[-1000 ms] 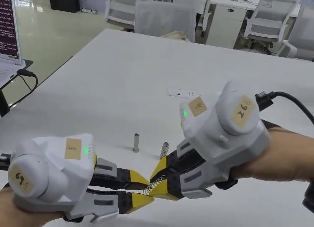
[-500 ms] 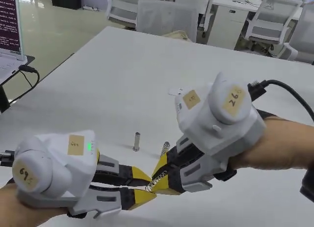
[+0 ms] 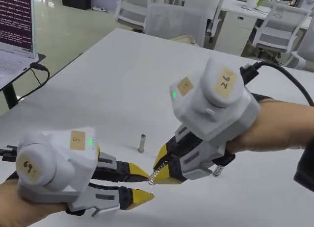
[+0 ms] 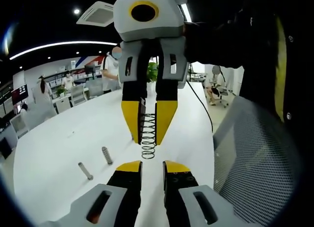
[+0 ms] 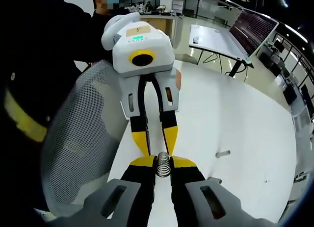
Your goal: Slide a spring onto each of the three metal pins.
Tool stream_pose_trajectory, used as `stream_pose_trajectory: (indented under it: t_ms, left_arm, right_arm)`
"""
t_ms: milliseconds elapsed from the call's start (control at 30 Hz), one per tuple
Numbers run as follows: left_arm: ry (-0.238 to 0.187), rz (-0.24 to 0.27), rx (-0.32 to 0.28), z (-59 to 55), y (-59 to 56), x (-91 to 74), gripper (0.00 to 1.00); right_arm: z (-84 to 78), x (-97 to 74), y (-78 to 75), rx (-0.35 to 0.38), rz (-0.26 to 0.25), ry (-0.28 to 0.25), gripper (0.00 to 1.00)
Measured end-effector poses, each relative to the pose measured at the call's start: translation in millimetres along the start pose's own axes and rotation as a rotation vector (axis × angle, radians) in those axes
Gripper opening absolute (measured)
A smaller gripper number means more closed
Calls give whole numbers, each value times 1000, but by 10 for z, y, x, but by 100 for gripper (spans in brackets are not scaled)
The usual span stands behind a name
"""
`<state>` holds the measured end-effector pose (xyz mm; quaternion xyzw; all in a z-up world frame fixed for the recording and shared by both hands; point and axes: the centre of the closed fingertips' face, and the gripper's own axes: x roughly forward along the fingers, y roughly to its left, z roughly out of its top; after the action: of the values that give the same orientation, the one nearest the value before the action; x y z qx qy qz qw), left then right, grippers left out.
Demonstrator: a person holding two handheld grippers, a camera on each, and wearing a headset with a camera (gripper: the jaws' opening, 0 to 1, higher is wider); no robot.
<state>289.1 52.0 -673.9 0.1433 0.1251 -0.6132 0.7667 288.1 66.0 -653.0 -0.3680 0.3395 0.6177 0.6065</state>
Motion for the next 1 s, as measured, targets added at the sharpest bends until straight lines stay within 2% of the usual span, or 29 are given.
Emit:
stream_pose_trajectory:
  t_ms: [167, 400, 667, 1000]
  left_arm:
    - [-3, 28, -39, -33, 50, -49, 16]
    - [1, 54, -71, -113, 95, -106, 27]
    - [-28, 54, -107, -92, 65, -186, 45]
    - [-38, 79, -154, -169, 62, -316, 60]
  right_arm:
    - [10, 12, -34, -27, 7, 28, 8]
    - [24, 11, -79, -37, 8, 37, 8]
    - [44, 50, -79, -48, 18, 48, 8]
    - [88, 85, -125, -59, 24, 61, 8]
